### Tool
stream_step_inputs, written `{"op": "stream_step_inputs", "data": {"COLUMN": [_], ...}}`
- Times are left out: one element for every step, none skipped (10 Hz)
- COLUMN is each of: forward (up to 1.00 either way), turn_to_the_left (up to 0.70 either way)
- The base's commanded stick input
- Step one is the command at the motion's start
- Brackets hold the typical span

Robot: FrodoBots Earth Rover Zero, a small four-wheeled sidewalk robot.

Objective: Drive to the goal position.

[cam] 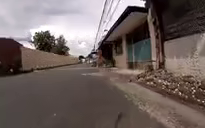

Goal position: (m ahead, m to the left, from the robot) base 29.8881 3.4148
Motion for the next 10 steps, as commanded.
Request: {"op": "stream_step_inputs", "data": {"forward": [0.7,0.7,0.7,0.7,0.7,0.7,0.7,0.7,0.7,0.7], "turn_to_the_left": [0.35,0.32,0.06,0.0,0.0,0.0,0.0,0.0,0.0,0.0]}}
